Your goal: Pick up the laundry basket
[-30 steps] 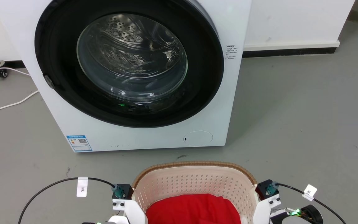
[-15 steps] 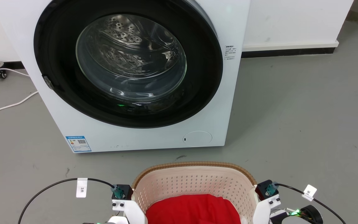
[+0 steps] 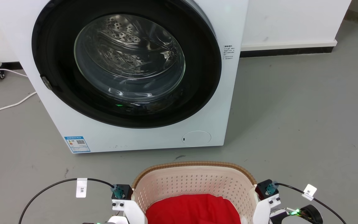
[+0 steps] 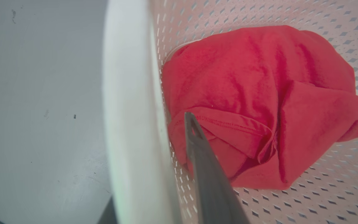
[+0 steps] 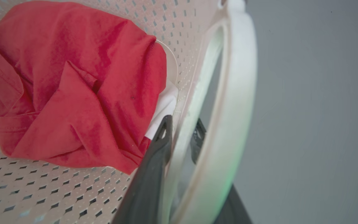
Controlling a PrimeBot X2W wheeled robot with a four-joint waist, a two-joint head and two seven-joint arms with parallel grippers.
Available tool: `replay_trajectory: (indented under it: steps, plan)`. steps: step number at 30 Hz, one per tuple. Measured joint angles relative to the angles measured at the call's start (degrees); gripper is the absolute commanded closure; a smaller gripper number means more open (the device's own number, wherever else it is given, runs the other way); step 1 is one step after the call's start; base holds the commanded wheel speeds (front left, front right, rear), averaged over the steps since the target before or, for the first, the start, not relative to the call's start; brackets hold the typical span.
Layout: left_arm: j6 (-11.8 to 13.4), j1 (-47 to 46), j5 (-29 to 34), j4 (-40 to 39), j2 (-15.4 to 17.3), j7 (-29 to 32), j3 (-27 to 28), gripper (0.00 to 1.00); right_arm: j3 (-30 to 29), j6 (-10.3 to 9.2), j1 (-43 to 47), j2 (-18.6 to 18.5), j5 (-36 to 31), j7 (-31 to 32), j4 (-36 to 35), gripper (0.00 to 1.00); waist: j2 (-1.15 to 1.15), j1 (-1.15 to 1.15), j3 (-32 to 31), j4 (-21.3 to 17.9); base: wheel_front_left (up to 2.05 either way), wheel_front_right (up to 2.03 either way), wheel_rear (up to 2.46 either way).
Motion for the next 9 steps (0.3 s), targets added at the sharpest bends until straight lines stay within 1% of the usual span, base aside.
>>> replay_trajectory:
  steps: [9]
  plan:
    - [0.0, -0.1, -0.8, 0.1, 0.1, -0.2, -0.9, 1.00, 1.2, 0.00, -0.1, 0.0, 1.1, -0.1, 0.1, 1.00, 0.00, 0.00, -0.1, -0.1, 0.00, 0.00, 0.00]
